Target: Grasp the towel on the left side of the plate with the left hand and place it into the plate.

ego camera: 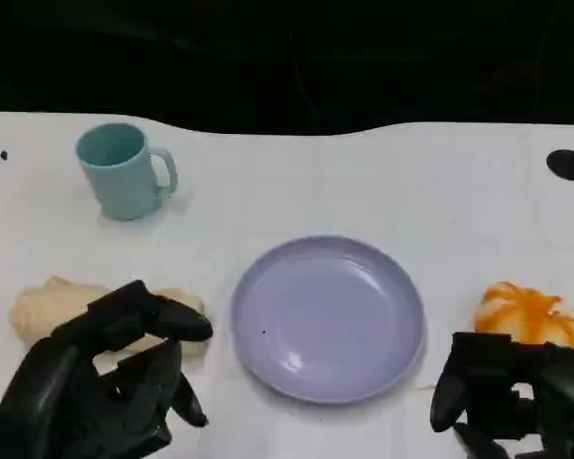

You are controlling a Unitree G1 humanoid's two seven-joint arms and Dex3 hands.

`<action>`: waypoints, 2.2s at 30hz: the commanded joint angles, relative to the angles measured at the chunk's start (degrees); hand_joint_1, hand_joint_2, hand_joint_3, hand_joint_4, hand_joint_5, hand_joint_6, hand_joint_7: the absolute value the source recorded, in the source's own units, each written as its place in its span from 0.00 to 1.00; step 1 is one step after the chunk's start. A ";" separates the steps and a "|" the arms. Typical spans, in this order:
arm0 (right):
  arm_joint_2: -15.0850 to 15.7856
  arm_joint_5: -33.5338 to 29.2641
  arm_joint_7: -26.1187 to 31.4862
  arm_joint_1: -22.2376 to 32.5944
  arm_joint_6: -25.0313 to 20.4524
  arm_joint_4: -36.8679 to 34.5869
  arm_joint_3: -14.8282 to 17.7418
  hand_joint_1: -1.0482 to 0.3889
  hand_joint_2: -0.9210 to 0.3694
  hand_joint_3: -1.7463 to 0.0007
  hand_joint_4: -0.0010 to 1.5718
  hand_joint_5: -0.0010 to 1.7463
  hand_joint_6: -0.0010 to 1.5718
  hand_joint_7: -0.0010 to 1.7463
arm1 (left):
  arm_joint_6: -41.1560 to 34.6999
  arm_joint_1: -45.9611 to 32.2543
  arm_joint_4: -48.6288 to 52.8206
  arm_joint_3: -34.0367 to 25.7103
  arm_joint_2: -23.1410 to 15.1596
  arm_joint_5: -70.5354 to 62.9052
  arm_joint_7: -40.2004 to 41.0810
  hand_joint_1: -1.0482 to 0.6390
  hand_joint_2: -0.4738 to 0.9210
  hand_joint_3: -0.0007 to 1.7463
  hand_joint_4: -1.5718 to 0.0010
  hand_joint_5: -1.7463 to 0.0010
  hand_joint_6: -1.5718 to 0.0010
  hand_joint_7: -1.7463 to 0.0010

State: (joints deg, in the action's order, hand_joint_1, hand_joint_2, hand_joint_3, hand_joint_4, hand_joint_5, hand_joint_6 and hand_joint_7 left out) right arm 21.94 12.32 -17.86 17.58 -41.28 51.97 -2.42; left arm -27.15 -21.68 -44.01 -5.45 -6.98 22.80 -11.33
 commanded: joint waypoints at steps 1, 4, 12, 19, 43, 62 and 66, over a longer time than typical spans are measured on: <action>0.19 0.12 0.35 -0.22 -0.01 -0.18 -0.17 0.72 0.28 0.36 0.46 1.00 0.40 0.86 | 0.09 0.07 0.13 -0.40 -0.52 -0.18 0.98 0.47 0.76 0.58 0.49 0.07 0.52 0.19; 0.28 0.03 0.37 -0.28 -0.14 -0.04 -0.25 0.72 0.28 0.36 0.46 1.00 0.40 0.86 | 0.23 0.07 0.14 -0.35 -0.53 -0.36 0.99 0.47 0.76 0.58 0.48 0.07 0.51 0.19; 0.36 0.34 0.52 -0.44 -0.88 0.24 -0.13 0.73 0.27 0.36 0.45 1.00 0.39 0.86 | 0.15 0.07 0.13 -0.34 -0.36 -0.28 1.15 0.47 0.76 0.58 0.48 0.07 0.52 0.19; 0.48 0.25 0.38 -0.57 -0.73 0.09 -0.18 0.73 0.27 0.36 0.45 1.00 0.39 0.87 | 0.47 0.20 0.52 -0.68 -0.50 0.03 0.69 0.47 0.75 0.59 0.49 0.06 0.52 0.18; 0.69 -0.44 1.40 -0.96 -0.97 1.41 -2.44 0.71 0.30 0.35 0.47 1.00 0.40 0.87 | 4.34 8.80 2.28 -2.41 -17.86 -13.34 -3.71 0.31 1.00 0.16 0.75 0.61 0.67 0.93; 0.95 -0.21 1.68 -0.19 -2.03 2.83 -2.22 0.70 0.31 0.34 0.47 0.99 0.41 0.85 | 3.10 27.71 16.17 22.47 -34.92 -65.93 -13.27 0.24 0.99 0.01 0.84 0.86 0.84 1.00; 0.96 -0.21 1.84 -0.34 -2.75 3.27 -2.22 0.70 0.30 0.35 0.47 0.99 0.41 0.85 | 4.14 31.39 23.39 25.63 -33.34 -70.55 -15.56 0.23 0.99 0.00 0.84 0.88 0.85 1.00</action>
State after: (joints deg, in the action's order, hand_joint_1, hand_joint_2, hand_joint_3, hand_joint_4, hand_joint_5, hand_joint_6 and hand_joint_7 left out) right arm 22.30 11.96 -16.23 17.39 -43.31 54.30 -4.77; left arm -23.83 7.41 -24.84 18.51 -41.08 -45.40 -25.47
